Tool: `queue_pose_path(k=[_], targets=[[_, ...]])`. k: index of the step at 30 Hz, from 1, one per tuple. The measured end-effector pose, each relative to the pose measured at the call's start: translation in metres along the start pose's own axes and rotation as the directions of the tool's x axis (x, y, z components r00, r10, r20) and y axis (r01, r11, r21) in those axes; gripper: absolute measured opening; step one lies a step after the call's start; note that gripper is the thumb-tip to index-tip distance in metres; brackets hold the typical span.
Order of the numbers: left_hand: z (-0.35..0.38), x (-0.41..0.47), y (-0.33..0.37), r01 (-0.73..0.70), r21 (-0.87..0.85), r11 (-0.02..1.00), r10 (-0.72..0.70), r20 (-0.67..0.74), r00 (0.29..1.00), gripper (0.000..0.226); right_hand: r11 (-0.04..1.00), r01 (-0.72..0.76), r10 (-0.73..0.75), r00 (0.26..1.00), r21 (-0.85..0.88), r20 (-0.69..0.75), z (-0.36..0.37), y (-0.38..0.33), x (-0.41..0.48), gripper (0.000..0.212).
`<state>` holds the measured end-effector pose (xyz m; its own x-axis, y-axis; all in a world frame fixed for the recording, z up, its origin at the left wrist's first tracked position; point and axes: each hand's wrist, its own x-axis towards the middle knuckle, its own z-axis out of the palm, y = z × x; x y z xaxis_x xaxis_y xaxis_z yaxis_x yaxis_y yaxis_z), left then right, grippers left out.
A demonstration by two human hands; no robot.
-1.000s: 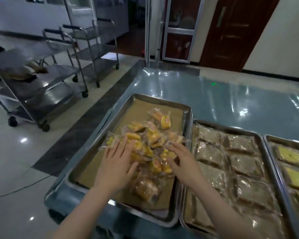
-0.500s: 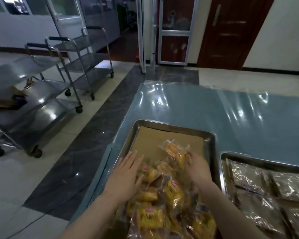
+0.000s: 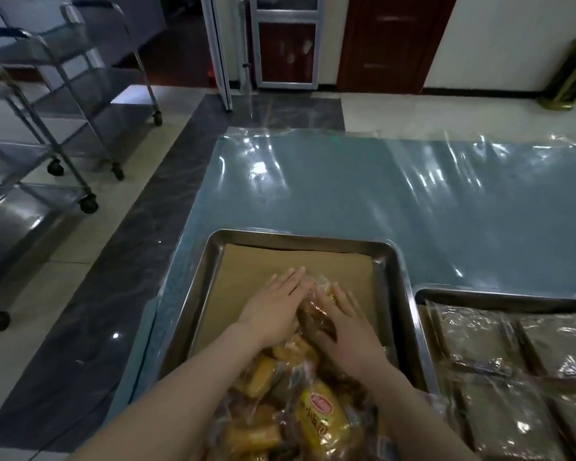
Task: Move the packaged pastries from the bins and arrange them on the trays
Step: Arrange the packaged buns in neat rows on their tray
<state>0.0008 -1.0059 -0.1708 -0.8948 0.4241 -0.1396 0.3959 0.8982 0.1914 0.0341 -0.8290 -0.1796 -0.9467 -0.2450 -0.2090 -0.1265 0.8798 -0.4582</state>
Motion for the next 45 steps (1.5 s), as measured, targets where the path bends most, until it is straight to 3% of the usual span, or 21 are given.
queue_pose_path(k=[3, 9, 13, 15, 19, 22, 25, 27, 29, 31, 32, 34, 36, 38, 40, 42, 45], targets=[[0.009, 0.01, -0.009, 0.003, -0.011, 1.0, -0.003, 0.0, 1.0, 0.076, 0.999, -0.043, 0.04, 0.996, -0.032, -0.082, 0.003, 0.006, 0.001, 0.067], [0.012, -0.006, -0.03, 0.164, -0.143, 0.976, -0.19, -0.193, 0.963, 0.052, 0.991, -0.095, 0.077, 0.98, -0.096, -0.181, 0.01, 0.009, 0.002, 0.055], [-0.008, -0.005, -0.038, 0.276, -0.409, 0.87, -0.345, -0.105, 0.933, 0.021, 0.991, -0.081, 0.062, 0.983, -0.107, -0.174, 0.009, 0.011, 0.001, 0.057], [-0.019, -0.005, -0.043, 0.258, -0.486, 0.835, -0.313, -0.034, 0.949, 0.011, 0.992, -0.075, 0.057, 0.985, -0.106, -0.164, 0.009, 0.011, 0.0, 0.057], [-0.029, -0.009, -0.05, 0.244, -0.626, 0.74, -0.19, 0.153, 0.97, 0.015, 0.991, -0.075, 0.057, 0.985, -0.111, -0.162, 0.009, 0.012, 0.0, 0.059], [-0.031, -0.011, -0.051, 0.242, -0.545, 0.802, -0.209, 0.122, 0.97, 0.023, 0.991, -0.072, 0.053, 0.985, -0.112, -0.162, 0.011, 0.013, 0.0, 0.061], [-0.026, -0.009, -0.049, 0.241, -0.312, 0.919, -0.275, -0.069, 0.959, 0.026, 0.991, -0.065, 0.046, 0.985, -0.115, -0.164, 0.012, 0.015, 0.001, 0.061], [-0.022, -0.009, -0.048, 0.296, -0.335, 0.894, -0.362, -0.155, 0.919, 0.024, 0.991, -0.06, 0.04, 0.985, -0.122, -0.166, 0.013, 0.015, 0.002, 0.06], [-0.018, -0.009, -0.047, 0.391, -0.505, 0.77, -0.545, -0.199, 0.815, 0.026, 0.99, -0.062, 0.04, 0.985, -0.128, -0.17, 0.013, 0.015, 0.002, 0.06], [-0.016, -0.012, -0.046, 0.448, -0.659, 0.604, -0.687, -0.145, 0.712, 0.022, 0.989, -0.067, 0.044, 0.984, -0.131, -0.172, 0.013, 0.014, 0.002, 0.061], [-0.016, -0.014, -0.044, 0.472, -0.667, 0.577, -0.7, -0.107, 0.706, 0.02, 0.989, -0.065, 0.042, 0.984, -0.133, -0.173, 0.013, 0.014, 0.002, 0.061], [-0.014, -0.019, -0.04, 0.504, -0.558, 0.659, -0.661, -0.11, 0.742, 0.03, 0.988, -0.063, 0.038, 0.984, -0.139, -0.175, 0.013, 0.014, 0.003, 0.062], [-0.011, -0.022, -0.038, 0.492, -0.442, 0.75, -0.615, -0.195, 0.764, 0.026, 0.987, -0.064, 0.037, 0.984, -0.145, -0.177, 0.014, 0.014, 0.003, 0.062], [-0.01, -0.023, -0.034, 0.377, -0.401, 0.835, -0.504, -0.283, 0.816, 0.011, 0.985, -0.065, 0.037, 0.984, -0.159, -0.175, 0.014, 0.014, 0.003, 0.062], [-0.006, -0.02, -0.031, 0.178, -0.259, 0.949, -0.256, -0.31, 0.916, 0.024, 0.984, -0.07, 0.042, 0.985, -0.165, -0.168, 0.014, 0.013, 0.003, 0.063], [-0.004, -0.015, -0.031, 0.036, -0.109, 0.993, -0.058, -0.207, 0.977, 0.04, 0.984, -0.068, 0.043, 0.987, -0.163, -0.154, 0.014, 0.014, 0.003, 0.063], [0.002, -0.008, -0.038, 0.038, -0.014, 0.999, -0.038, -0.007, 0.999, 0.054, 0.985, -0.061, 0.037, 0.988, -0.162, -0.147, 0.013, 0.014, 0.003, 0.062]])
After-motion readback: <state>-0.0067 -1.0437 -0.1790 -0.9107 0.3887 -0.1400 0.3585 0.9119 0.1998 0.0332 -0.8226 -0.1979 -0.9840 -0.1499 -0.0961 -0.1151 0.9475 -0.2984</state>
